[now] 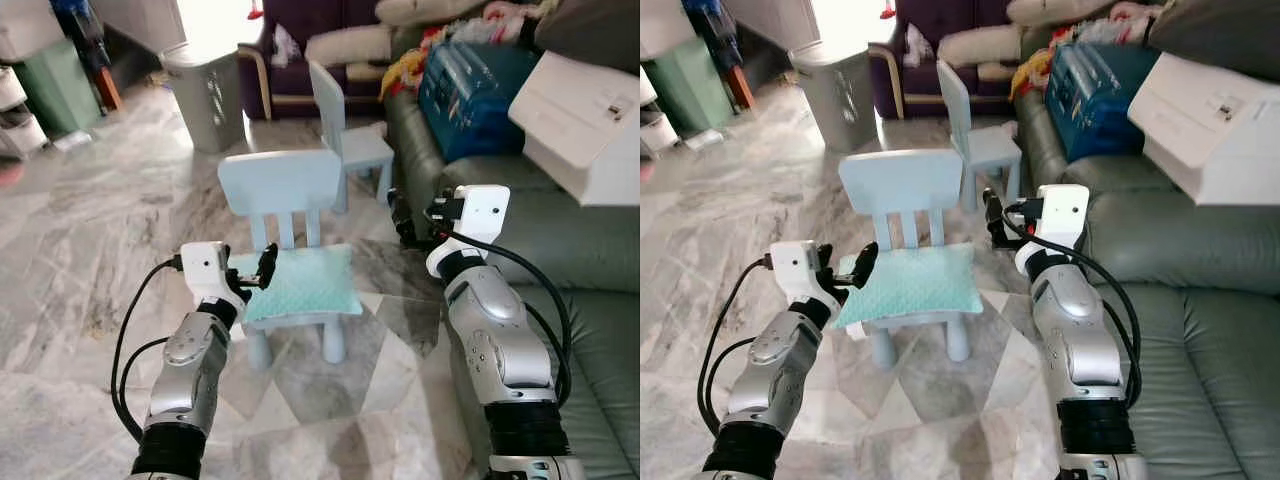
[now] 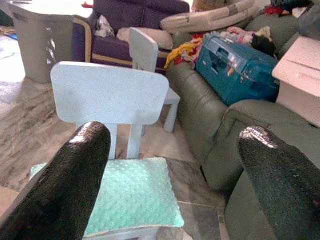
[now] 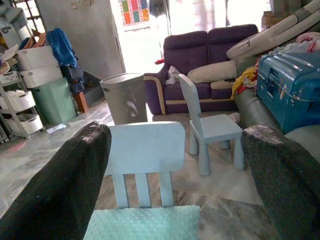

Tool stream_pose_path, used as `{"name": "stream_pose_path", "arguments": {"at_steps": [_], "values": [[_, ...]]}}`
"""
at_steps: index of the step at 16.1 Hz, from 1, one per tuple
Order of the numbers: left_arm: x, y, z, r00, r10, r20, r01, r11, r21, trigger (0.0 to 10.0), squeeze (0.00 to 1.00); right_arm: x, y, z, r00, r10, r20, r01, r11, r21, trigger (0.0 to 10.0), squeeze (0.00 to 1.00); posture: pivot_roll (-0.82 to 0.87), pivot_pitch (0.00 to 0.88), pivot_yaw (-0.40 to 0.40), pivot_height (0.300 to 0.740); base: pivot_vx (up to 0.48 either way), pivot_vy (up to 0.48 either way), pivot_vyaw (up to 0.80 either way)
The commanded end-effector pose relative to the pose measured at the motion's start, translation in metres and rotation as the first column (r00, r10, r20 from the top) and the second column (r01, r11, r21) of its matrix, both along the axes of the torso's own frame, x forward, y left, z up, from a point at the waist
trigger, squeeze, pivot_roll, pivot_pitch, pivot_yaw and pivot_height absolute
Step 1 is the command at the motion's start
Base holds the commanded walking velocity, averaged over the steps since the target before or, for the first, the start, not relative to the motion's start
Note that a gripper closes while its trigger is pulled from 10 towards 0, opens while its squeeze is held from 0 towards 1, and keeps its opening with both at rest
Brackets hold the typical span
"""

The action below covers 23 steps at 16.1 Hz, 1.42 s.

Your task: Move the pillow to the sofa

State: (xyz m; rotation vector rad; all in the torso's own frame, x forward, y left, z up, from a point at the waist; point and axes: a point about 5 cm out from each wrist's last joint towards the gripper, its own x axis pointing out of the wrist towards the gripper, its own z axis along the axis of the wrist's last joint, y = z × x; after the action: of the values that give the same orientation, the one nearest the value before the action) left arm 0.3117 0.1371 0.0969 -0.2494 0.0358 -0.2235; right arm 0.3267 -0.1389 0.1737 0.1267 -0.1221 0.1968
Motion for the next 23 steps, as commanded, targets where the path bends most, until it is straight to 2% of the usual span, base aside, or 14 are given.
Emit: {"name": "stream_pose_path", "arguments": {"at_steps": [1,6,14,23], "values": [[0.0019,-0.0017,0.0017,1.000,-0.002,-0.002,0.002,1.000,0.029,10.0,0.00,-0.0001,-0.0033,0.0020,1.000,-0.015,0.007,0.015,1.000,-0.002,10.0,0.00,-0.16,0.000,0.040,0.740,0.000,0.000,0.00],[0.0026,-0.0011,0.0109,0.998,-0.039,0.054,0.040,0.999,-0.007,10.0,0.00,-0.0002,-0.0031,0.0022,1.000,-0.010,0.014,0.010,1.000,-0.003,10.0,0.00,-0.16,0.000,0.042,0.740,0.123,0.000,0.00],[0.0001,-0.0022,0.0080,0.998,-0.050,0.044,0.050,0.999,-0.013,10.0,0.00,-0.0023,-0.0009,0.0011,1.000,0.006,0.018,-0.006,1.000,-0.008,10.0,0.00,-0.16,0.000,0.043,0.740,0.414,0.211,0.00],[-0.0006,-0.0044,0.0078,0.997,-0.062,0.044,0.063,0.998,-0.015,10.0,0.00,-0.0031,-0.0009,0.0017,1.000,0.004,0.026,-0.004,1.000,-0.006,10.0,0.00,-0.17,0.000,0.047,0.740,0.425,0.000,0.00]]}}
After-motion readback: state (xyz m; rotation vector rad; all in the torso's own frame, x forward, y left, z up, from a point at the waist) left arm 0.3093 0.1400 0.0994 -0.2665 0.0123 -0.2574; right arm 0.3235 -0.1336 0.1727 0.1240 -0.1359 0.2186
